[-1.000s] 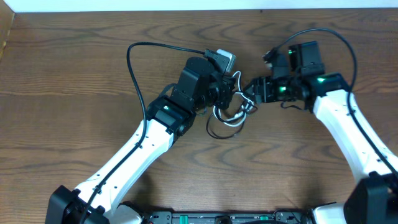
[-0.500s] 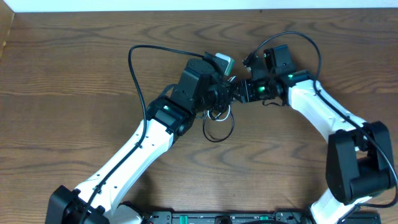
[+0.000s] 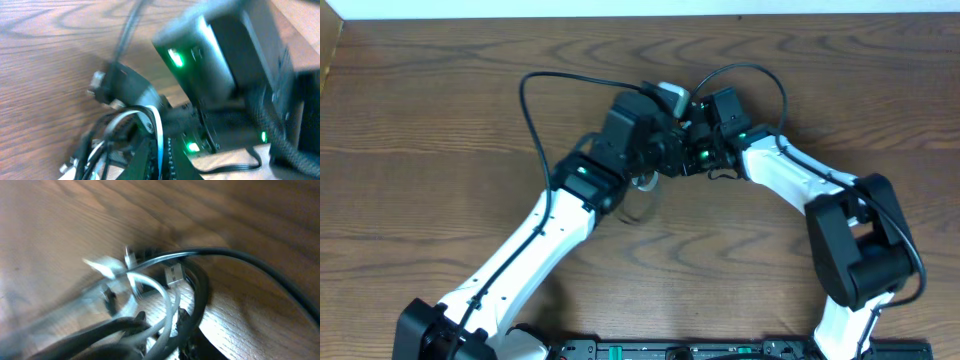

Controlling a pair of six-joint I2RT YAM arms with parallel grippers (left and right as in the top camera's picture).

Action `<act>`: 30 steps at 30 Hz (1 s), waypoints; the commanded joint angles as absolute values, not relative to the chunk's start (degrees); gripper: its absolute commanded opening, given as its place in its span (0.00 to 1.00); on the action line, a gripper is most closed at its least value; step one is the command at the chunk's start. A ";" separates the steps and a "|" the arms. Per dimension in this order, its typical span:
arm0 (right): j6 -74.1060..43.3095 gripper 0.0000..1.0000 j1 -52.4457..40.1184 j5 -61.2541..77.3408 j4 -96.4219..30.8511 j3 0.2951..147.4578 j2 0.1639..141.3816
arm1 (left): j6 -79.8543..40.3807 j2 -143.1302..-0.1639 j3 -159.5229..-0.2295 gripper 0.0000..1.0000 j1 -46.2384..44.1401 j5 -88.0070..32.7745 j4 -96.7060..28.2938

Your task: Untangle cables

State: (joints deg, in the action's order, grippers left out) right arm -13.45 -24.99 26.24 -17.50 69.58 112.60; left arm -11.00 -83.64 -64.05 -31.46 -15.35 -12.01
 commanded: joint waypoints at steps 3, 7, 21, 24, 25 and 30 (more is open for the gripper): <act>-17.37 0.01 -24.05 22.81 -17.58 69.52 113.91 | -15.38 -83.02 -64.51 0.07 -25.08 -19.05 -11.73; -21.82 0.01 -21.30 23.09 -19.14 69.54 112.68 | -15.38 -82.94 -64.51 0.07 -20.69 -23.07 -11.99; -21.65 0.01 -4.19 34.15 -36.56 69.69 83.96 | -13.69 -82.94 -64.51 0.08 -10.48 -15.49 -23.27; -21.63 0.01 -3.68 34.22 -38.57 69.69 79.59 | -10.20 -82.94 -64.51 0.07 -10.41 -15.55 -23.99; -21.63 0.01 -3.75 34.20 -39.31 69.69 78.39 | -9.80 -82.94 -64.51 0.07 -10.41 -15.57 -24.18; -21.61 0.01 -3.84 34.22 -41.41 69.69 77.17 | -8.82 -82.94 -64.51 0.14 -10.41 -15.88 -24.43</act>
